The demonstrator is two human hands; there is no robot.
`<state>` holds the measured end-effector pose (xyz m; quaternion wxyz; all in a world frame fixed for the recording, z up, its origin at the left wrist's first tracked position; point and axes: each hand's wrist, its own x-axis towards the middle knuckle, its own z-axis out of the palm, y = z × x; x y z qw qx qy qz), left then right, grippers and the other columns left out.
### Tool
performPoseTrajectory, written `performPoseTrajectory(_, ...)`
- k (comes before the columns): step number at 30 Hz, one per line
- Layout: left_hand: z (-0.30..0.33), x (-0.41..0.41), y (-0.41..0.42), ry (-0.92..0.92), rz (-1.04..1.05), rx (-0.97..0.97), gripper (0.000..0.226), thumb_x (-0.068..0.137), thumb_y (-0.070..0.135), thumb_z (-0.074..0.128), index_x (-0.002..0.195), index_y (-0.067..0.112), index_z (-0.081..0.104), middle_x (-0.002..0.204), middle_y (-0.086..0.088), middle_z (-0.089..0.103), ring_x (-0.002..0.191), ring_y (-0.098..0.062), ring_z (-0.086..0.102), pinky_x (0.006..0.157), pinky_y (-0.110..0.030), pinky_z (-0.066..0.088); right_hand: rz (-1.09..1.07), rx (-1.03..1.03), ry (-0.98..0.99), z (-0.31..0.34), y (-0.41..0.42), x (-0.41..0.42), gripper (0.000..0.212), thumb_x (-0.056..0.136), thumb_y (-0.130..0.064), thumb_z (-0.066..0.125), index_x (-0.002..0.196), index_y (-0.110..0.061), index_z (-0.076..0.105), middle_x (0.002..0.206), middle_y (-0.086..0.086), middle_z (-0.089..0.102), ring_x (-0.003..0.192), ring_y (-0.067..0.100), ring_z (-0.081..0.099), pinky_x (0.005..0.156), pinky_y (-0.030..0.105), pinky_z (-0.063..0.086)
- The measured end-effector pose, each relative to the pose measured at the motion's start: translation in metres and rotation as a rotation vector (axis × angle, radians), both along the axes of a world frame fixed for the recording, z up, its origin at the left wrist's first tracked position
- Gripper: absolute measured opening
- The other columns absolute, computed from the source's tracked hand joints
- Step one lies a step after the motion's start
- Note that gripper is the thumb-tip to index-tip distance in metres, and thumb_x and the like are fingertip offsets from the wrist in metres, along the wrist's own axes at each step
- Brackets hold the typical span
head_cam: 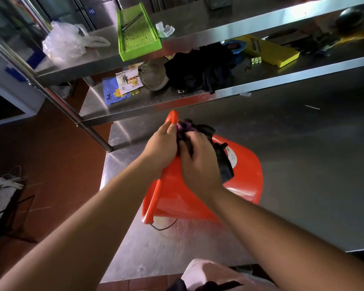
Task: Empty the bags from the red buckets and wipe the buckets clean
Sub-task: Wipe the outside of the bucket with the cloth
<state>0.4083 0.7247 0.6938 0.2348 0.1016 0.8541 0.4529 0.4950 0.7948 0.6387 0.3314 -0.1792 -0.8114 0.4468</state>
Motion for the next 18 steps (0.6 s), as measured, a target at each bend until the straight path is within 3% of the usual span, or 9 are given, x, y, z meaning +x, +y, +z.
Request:
performPoseTrajectory(4,-0.002,-0.005,-0.008,-0.008,0.026,0.006,0.057,0.085,0.065,0.038,0.135,0.050,0.061,0.128,0.001,0.071,0.110,-0.023,0.070,0.104,-0.052,0.054,-0.067,0.247,-0.052,-0.033,0.019,0.031,0.017,0.095,-0.025,0.057,0.107,-0.015,0.064,0.106,0.004,0.066,0.101,0.028,0.060,0.090,0.043,0.047)
performPoseTrajectory(7,-0.003,-0.011,-0.012,-0.025,0.077,0.009,0.056,0.088,0.066,0.038,0.137,0.048,0.060,0.125,-0.005,0.072,0.104,-0.028,0.071,0.101,-0.055,0.056,-0.229,0.249,-0.170,-0.070,0.054,0.062,0.021,0.094,-0.023,0.057,0.107,-0.010,0.066,0.106,0.010,0.067,0.100,0.036,0.062,0.089,0.046,0.049)
performPoseTrajectory(11,-0.006,-0.011,-0.016,-0.027,0.128,-0.019,0.060,0.090,0.070,0.037,0.140,0.044,0.056,0.127,0.003,0.069,0.113,-0.025,0.068,0.103,-0.049,0.054,-0.402,-0.037,-0.339,-0.104,0.091,0.095,0.023,0.099,-0.025,0.053,0.117,-0.013,0.060,0.114,0.010,0.061,0.108,0.036,0.057,0.087,0.042,0.047)
performPoseTrajectory(15,-0.001,-0.007,-0.011,0.028,0.239,-0.091,0.054,0.091,0.076,0.042,0.099,0.026,0.061,0.099,0.001,0.067,0.085,-0.019,0.065,0.072,-0.037,0.052,-0.478,-0.293,-0.405,-0.105,0.097,0.093,0.034,0.100,-0.037,0.049,0.130,-0.023,0.054,0.128,0.004,0.055,0.112,0.028,0.055,0.081,0.032,0.037)
performPoseTrajectory(16,0.002,-0.007,-0.011,0.023,0.250,-0.084,0.055,0.089,0.077,0.044,0.097,0.026,0.062,0.096,0.000,0.067,0.083,-0.020,0.066,0.071,-0.037,0.053,-0.484,-0.330,-0.400,-0.104,0.099,0.092,0.032,0.099,-0.038,0.049,0.127,-0.024,0.055,0.125,0.003,0.058,0.109,0.027,0.057,0.079,0.031,0.037)
performPoseTrajectory(18,0.007,-0.012,-0.012,-0.033,0.248,-0.027,0.054,0.084,0.072,0.051,0.101,0.024,0.067,0.100,-0.006,0.072,0.089,-0.027,0.071,0.084,-0.044,0.060,-0.486,-0.379,-0.381,-0.102,0.107,0.089,0.021,0.097,-0.040,0.049,0.112,-0.027,0.058,0.111,0.002,0.062,0.098,0.026,0.059,0.074,0.031,0.037)
